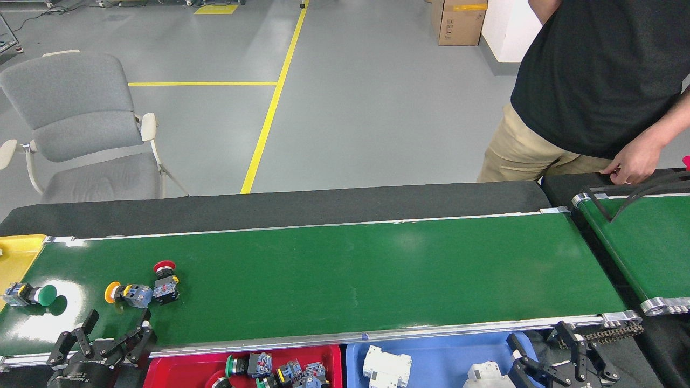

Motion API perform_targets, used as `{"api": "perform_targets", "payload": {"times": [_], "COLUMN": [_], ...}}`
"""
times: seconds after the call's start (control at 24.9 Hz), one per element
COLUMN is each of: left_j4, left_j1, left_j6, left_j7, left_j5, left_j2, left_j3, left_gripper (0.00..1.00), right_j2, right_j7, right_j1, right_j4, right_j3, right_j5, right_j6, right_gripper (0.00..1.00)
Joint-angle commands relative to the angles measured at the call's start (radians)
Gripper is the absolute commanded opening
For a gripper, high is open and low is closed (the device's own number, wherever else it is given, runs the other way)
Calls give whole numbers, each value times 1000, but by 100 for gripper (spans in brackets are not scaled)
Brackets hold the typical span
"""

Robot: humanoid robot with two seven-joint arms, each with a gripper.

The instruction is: Pick switch part from conveyor to tray

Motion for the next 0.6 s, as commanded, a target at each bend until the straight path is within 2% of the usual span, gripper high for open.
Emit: {"api": "perform_targets", "payload": {"times": [0.0,0.24,0.44,0.48,0.56], "left_j4": [27,147,203,220,242], "left_j1": [-34,-104,-144,-150,-155], "left_j6": [-1,6,49,56,63], "left_j7": [3,3,3,5,11], "left_j5": [-2,-1,-1,-1,1], "left_j2": [15,65,80,88,90], "left_j3": [5,12,12,12,12], "left_gripper": [99,99,98,93,71], "right_j2": [-9,-7,-7,-5,-7], "right_j7": [14,17,17,17,17], "right_j1": [-7,-10,-16,-16,-18], "right_j4": [-9,-7,-7,-7,-7], "right_j3": [-2,19,30,33,45], "right_j5": [0,-2,-2,-2,0], "right_j6": [-6,-6,-6,-6,-6], "right_gripper": [100,100,100,100,100]}}
